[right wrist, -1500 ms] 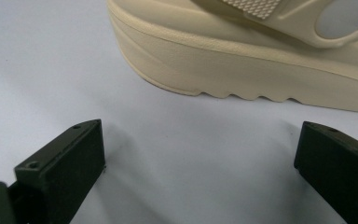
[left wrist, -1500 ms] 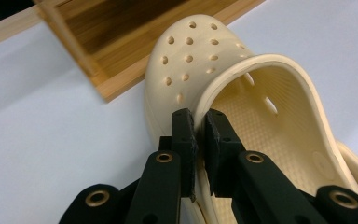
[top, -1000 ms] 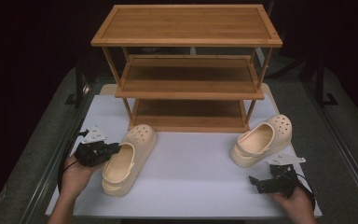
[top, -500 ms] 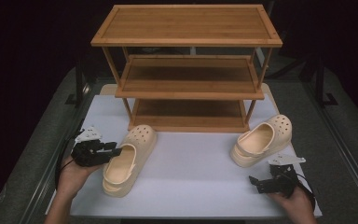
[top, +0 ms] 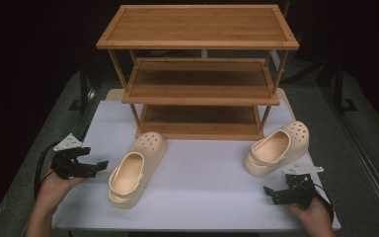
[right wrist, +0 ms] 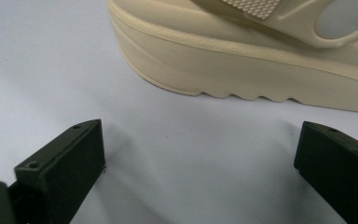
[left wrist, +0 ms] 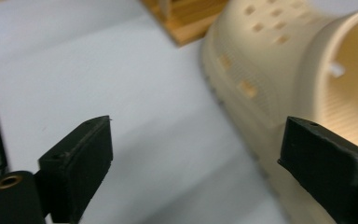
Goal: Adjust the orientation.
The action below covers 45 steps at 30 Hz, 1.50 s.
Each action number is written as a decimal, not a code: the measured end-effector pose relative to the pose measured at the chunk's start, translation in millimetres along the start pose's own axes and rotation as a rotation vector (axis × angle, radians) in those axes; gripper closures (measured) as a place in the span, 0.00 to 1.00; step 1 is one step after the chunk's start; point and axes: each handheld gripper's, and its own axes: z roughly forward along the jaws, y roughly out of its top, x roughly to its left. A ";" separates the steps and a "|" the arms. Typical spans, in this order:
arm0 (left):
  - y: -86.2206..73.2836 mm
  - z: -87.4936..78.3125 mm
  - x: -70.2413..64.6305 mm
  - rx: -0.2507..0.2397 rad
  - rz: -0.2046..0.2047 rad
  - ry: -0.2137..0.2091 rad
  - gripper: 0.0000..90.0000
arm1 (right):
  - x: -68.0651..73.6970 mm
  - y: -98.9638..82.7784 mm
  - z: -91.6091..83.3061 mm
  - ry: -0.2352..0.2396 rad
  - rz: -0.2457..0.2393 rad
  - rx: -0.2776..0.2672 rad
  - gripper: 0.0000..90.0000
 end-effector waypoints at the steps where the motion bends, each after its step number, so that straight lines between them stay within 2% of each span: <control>1: 0.0 0.0 0.0 0.000 0.000 0.000 0.09 | 0.0 0.0 0.0 0.000 0.000 0.000 0.01; 2: -7.4 5.0 5.1 0.022 0.002 0.017 0.07 | 0.0 0.0 0.0 0.000 0.000 0.000 0.01; 4: -10.8 8.4 6.9 0.038 0.002 0.019 0.02 | 0.0 0.0 0.0 0.000 -0.001 0.000 0.01; 8: -25.8 25.6 11.9 0.104 0.003 0.027 0.02 | -0.1 0.0 0.0 0.000 0.000 0.000 0.01; 17: -35.9 40.4 12.2 0.139 0.031 0.048 0.02 | 0.1 0.1 0.0 0.000 0.001 0.002 0.01; 21: -37.1 42.1 12.4 0.124 0.033 0.047 0.00 | 0.0 0.2 -0.1 0.000 0.002 0.002 0.01; 23: -40.2 43.8 14.0 0.099 0.019 0.028 0.00 | 0.0 0.3 -0.1 0.000 0.001 0.002 0.01; 27: -44.8 43.7 16.0 0.064 0.019 0.018 0.00 | -0.1 0.4 -0.2 0.000 0.004 0.003 0.02; 30: -44.9 43.7 15.8 0.064 0.019 0.019 0.00 | 0.0 0.5 -0.7 0.001 0.001 0.001 0.02; 31: -45.0 43.6 15.8 0.063 0.019 0.019 0.00 | -0.2 0.6 -3.3 0.000 -0.004 -0.002 0.10; 32: -45.0 43.6 15.8 0.063 0.019 0.019 0.00 | -0.4 0.9 -5.3 0.003 0.001 -0.004 0.13; 38: -45.6 43.6 15.7 0.058 0.019 0.020 0.00 | -3.3 9.1 -21.7 -0.021 0.020 -0.035 0.20; 39: -45.6 43.5 16.0 0.059 0.016 0.018 0.00 | -5.8 13.5 -29.2 -0.024 0.030 -0.059 0.29; 41: -45.7 43.6 15.8 0.058 0.016 0.018 0.00 | -7.1 15.7 -32.6 -0.022 0.037 -0.069 0.33; 42: -45.6 43.5 16.0 0.058 0.016 0.018 0.00 | -10.4 20.2 -38.7 -0.017 0.045 -0.087 0.43; 43: -45.6 43.5 16.1 0.058 0.015 0.017 0.00 | -11.8 22.0 -41.5 -0.016 0.048 -0.095 0.48; 45: -45.6 43.6 16.0 0.059 0.016 0.018 0.00 | -13.7 23.8 -44.1 -0.014 0.049 -0.102 0.52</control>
